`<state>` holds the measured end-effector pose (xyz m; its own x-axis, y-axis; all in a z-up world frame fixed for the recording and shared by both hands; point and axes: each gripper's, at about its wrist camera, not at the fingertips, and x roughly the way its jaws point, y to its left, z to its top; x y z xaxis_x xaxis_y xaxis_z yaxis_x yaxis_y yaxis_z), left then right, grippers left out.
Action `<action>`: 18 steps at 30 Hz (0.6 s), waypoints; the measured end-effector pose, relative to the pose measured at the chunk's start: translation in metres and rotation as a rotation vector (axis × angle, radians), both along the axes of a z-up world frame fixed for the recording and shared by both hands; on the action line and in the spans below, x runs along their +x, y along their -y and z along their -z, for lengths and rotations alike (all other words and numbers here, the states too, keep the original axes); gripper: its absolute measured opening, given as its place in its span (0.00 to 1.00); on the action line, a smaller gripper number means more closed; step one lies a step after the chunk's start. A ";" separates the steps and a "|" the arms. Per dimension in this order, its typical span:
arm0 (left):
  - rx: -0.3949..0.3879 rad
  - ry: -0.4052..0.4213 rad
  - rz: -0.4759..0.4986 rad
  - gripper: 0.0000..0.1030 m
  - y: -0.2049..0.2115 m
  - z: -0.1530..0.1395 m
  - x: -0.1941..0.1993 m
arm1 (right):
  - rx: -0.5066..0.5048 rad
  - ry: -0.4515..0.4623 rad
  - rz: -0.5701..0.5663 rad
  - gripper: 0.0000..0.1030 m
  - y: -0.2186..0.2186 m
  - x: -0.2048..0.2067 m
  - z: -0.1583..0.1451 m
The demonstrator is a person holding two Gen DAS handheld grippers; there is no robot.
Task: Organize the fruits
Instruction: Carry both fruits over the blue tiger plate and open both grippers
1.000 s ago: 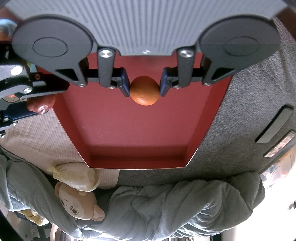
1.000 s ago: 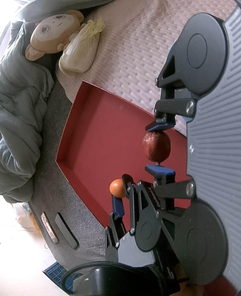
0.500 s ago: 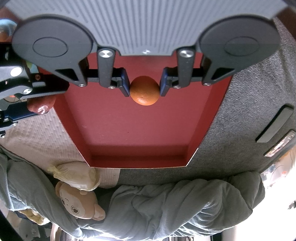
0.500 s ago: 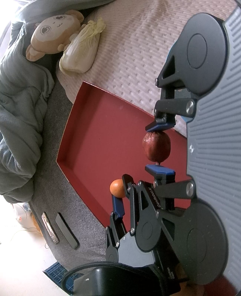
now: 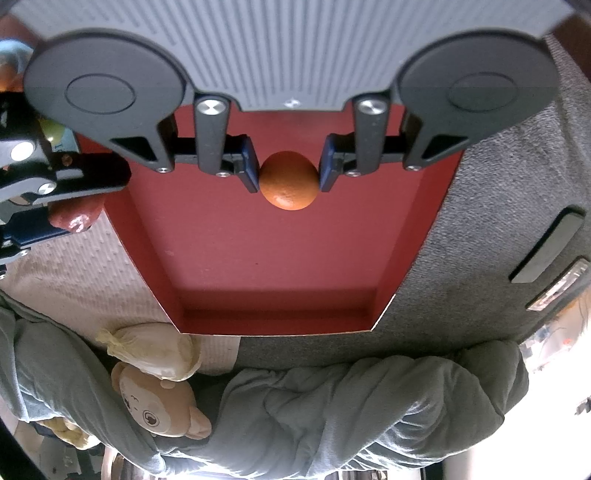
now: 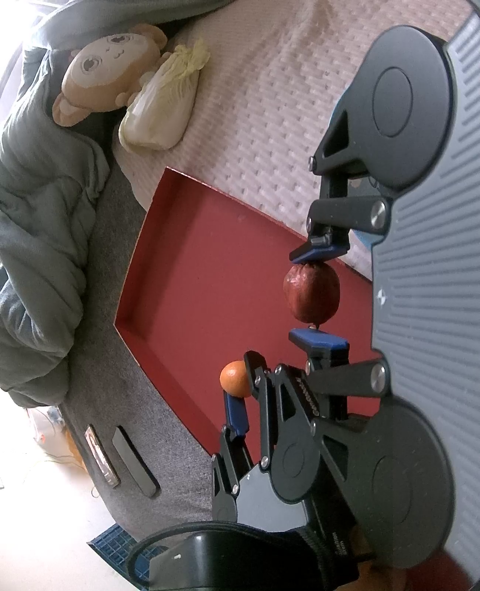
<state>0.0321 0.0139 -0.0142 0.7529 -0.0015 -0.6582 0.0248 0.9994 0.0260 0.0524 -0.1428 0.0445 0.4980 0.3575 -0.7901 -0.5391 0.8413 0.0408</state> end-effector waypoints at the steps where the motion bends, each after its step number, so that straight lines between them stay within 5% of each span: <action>1: 0.002 0.001 0.000 0.37 0.000 0.000 0.000 | 0.001 0.001 0.002 0.43 0.001 0.000 -0.001; 11: 0.052 0.071 0.079 0.37 0.022 -0.019 -0.021 | 0.011 0.024 0.065 0.43 0.044 -0.002 -0.010; 18: -0.048 0.073 0.221 0.37 0.073 -0.033 -0.043 | -0.076 -0.010 0.189 0.43 0.106 0.000 0.002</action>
<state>-0.0112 -0.0595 0.0188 0.7764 -0.2018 -0.5970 0.2430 0.9699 -0.0118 0.0522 -0.2491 0.0420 0.5427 0.1973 -0.8164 -0.3707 0.9285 -0.0220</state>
